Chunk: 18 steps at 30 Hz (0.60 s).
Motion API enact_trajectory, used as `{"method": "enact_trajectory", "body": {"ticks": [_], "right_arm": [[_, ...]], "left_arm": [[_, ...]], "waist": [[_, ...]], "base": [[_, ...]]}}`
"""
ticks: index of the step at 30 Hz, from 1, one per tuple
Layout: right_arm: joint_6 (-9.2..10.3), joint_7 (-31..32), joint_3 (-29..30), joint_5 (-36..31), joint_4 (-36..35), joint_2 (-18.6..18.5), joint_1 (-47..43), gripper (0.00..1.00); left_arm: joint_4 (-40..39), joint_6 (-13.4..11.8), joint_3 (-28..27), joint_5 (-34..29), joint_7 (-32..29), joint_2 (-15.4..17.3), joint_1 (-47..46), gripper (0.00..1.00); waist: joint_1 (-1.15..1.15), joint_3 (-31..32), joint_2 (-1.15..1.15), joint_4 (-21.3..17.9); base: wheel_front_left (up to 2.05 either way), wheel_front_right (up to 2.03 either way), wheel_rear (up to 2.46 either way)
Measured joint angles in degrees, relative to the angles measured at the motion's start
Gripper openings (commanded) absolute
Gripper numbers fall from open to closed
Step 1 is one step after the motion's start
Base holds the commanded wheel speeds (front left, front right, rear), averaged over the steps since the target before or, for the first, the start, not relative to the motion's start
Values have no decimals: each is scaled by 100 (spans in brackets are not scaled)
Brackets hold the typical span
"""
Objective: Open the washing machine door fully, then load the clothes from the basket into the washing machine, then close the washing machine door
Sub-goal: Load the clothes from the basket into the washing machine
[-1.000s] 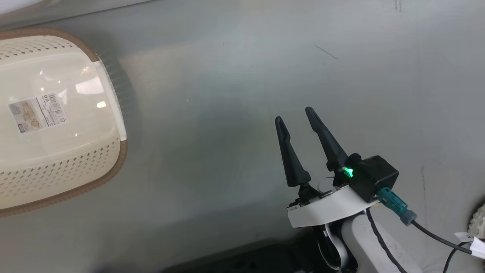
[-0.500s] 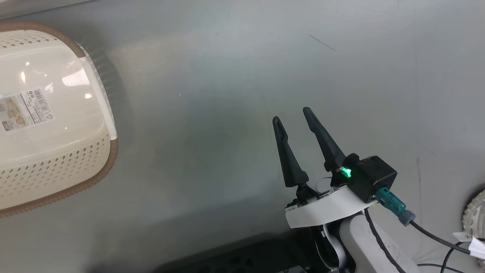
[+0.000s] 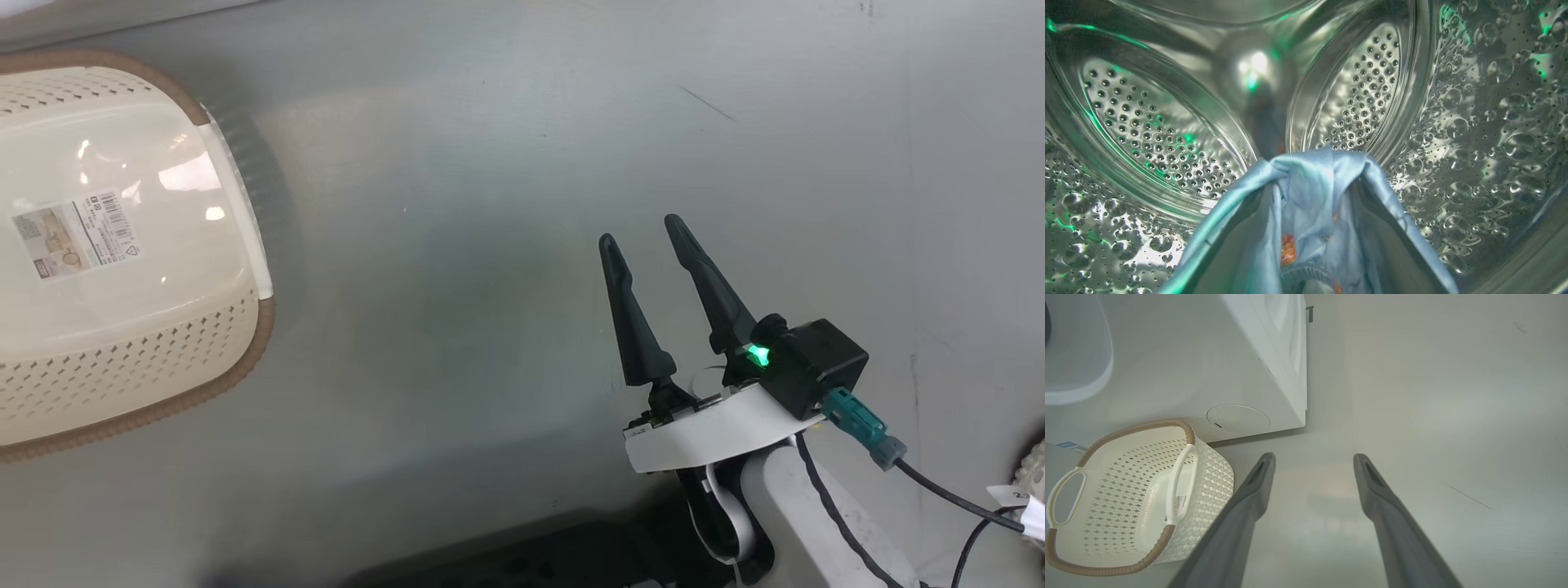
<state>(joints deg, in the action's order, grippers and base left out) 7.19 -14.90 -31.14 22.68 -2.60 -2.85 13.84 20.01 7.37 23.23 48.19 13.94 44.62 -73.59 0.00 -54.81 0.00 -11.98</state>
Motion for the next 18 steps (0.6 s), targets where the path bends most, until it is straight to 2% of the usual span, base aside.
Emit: {"method": "enact_trajectory", "body": {"ticks": [18], "right_arm": [[0, 0, 357, -141, 259, -5, 201, 100]], "left_arm": [[446, 0, 348, 389, 52, -510, 630, 100]], "waist": [[0, 485, 0, 442]], "base": [[0, 0, 0]]}}
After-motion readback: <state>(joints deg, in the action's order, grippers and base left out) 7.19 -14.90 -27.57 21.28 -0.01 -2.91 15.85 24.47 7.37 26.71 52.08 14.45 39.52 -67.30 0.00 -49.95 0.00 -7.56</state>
